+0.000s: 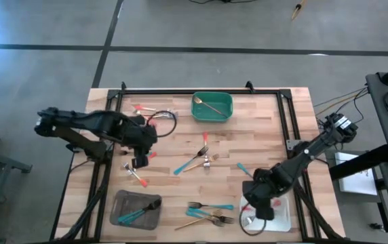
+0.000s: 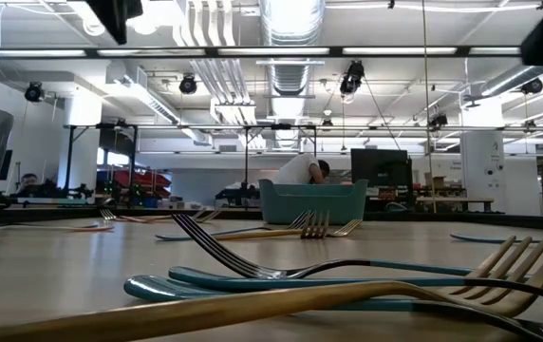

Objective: Sort silverware by color (type)
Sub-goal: Put the blue fork into the black bin

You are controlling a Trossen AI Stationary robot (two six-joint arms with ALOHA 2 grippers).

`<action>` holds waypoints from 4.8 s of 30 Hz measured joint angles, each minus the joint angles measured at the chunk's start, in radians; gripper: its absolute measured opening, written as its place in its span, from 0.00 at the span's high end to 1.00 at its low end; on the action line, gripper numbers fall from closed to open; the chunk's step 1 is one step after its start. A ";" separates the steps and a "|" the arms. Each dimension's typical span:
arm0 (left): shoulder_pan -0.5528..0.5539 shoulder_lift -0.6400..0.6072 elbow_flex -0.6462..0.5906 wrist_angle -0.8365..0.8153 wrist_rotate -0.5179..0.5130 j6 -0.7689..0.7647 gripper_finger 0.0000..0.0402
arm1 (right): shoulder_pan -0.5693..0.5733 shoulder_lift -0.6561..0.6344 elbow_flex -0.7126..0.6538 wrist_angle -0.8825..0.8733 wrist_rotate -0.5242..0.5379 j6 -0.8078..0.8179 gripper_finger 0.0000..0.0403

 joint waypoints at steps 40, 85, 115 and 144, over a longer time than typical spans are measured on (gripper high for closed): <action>0.006 -0.235 -0.358 0.304 -0.076 0.332 0.76 | -0.459 0.002 -0.289 -0.010 -0.101 -0.022 0.77; 0.006 -0.234 -0.357 0.291 -0.114 0.328 0.76 | -0.457 0.180 -0.320 0.139 -0.131 0.024 0.97; 0.081 -0.203 -0.646 1.246 -0.123 0.842 0.76 | -0.540 0.083 0.059 0.857 0.578 -0.372 0.98; 0.336 -0.291 -0.681 1.530 -0.170 0.344 0.76 | -0.612 0.269 0.315 0.905 0.794 -0.732 0.98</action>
